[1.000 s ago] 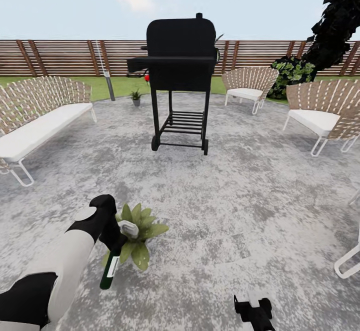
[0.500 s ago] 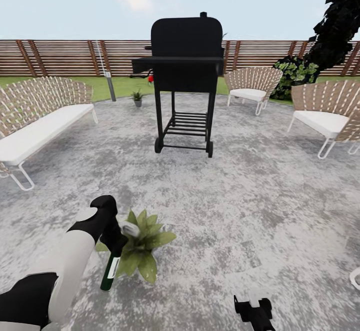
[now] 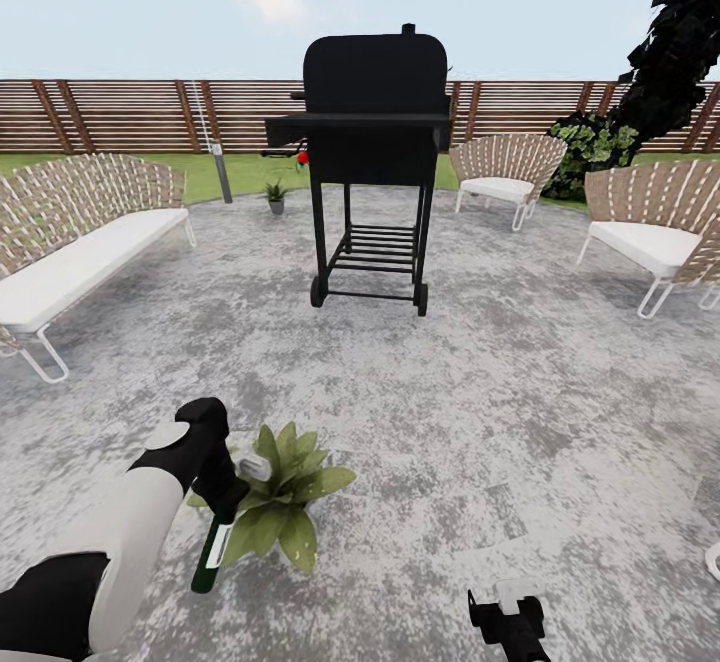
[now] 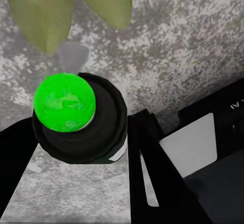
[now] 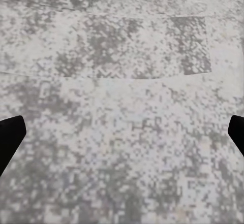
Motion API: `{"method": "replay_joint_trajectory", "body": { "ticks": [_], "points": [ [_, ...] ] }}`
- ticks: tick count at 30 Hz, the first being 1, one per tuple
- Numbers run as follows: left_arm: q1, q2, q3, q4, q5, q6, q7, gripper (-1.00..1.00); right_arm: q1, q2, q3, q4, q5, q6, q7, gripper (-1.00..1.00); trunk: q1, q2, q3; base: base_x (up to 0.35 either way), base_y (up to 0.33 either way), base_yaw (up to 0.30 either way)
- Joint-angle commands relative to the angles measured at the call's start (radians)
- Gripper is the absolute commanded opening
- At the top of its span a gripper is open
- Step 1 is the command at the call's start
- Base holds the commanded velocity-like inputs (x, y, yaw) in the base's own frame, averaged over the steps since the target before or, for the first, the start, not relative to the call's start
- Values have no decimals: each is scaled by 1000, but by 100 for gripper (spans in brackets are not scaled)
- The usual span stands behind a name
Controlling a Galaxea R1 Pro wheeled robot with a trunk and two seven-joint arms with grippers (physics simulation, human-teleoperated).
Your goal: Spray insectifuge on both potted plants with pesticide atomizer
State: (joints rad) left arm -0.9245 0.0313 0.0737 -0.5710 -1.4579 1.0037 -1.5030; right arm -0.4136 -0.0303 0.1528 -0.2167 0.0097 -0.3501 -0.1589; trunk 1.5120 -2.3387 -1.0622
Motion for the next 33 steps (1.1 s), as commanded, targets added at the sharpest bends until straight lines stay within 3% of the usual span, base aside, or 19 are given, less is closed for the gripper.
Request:
{"method": "replay_joint_trajectory", "body": {
  "ticks": [1, 7, 22, 33],
  "points": [
    [1, 2, 5, 0, -10, 10, -9, -100, -1, -1, 8, 0, 1, -1, -8, 100, 0, 0, -1, 0, 0, 0],
    [37, 22, 5, 3, -12, 7, -5, -100, -1, -1, 8, 2, 2, -1, -8, 100, 0, 0, -1, 0, 0, 0],
    [54, 5, 3, -5, -8, -5, -13, -100, -1, -1, 8, 2, 3, -1, -8, 100, 0, 0, -1, -4, 0, 0],
    [52, 5, -1, -9, -10, -4, -8, -100, -1, 0, 8, 2, 3, -1, -8, 100, 0, 0, -1, -159, 0, 0]
  ]
}}
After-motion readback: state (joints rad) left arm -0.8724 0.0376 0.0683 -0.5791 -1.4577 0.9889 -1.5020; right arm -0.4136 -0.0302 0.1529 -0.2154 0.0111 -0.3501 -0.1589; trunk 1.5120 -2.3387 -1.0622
